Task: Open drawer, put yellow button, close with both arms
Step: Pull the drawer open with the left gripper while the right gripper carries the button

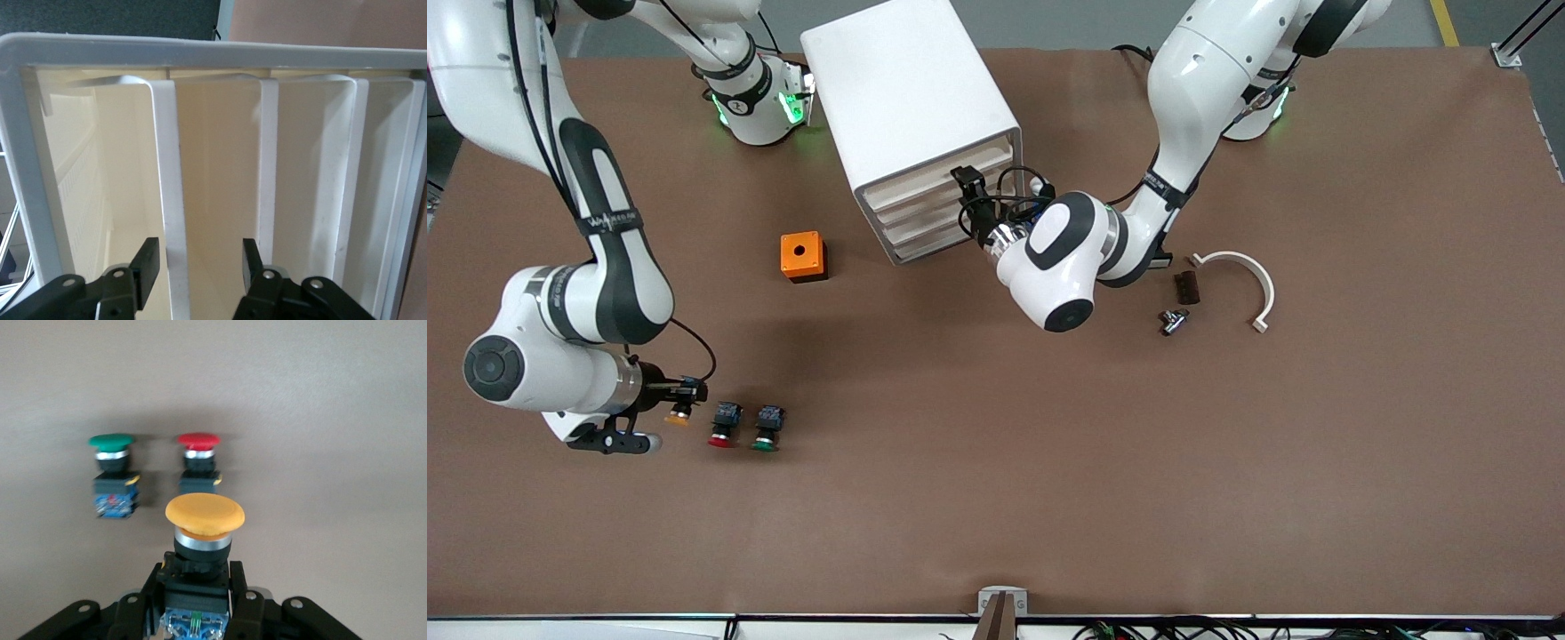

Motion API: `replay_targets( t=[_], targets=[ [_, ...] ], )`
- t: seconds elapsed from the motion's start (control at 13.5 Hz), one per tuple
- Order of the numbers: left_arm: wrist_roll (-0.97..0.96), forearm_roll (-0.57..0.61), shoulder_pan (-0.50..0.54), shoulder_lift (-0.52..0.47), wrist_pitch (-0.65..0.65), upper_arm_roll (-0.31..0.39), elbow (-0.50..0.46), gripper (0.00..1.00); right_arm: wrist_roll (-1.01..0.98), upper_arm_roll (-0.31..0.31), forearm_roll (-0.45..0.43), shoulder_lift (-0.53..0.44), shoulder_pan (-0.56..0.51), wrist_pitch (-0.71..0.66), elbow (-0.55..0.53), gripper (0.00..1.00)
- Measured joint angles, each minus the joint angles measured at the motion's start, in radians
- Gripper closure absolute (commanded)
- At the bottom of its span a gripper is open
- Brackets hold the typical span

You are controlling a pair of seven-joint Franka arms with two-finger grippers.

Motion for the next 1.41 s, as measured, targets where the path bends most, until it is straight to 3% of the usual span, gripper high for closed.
replay_targets(
  t=[0.15,0.37,0.74,1.26,1.33,1.41],
  targets=[
    [0.0,-0.012,0.0,0.007,-0.002,0.0,0.0,0.67,0.07,0.001,0.002,-0.046,0.036,-0.058,0.001,1.0],
    [0.0,-0.025,0.0,0.007,-0.014,-0.001,0.004,0.97,0.218,0.002,0.005,-0.106,0.106,-0.143,0.003,1.0],
    [-0.007,-0.031,0.011,0.006,-0.043,0.01,0.015,1.0,0.469,0.05,0.015,-0.187,0.157,-0.23,0.004,1.0],
    [0.0,0.014,0.164,0.01,-0.048,0.028,0.092,0.95,0.815,0.193,0.031,-0.217,0.16,-0.264,0.016,1.0],
    [0.008,0.014,0.17,0.012,-0.048,0.028,0.095,0.84,0.866,0.215,0.031,-0.217,0.16,-0.264,0.017,1.0],
    [0.015,0.014,0.171,0.013,-0.047,0.028,0.095,0.65,0.919,0.239,0.032,-0.217,0.161,-0.264,0.018,1.0]
  ],
)
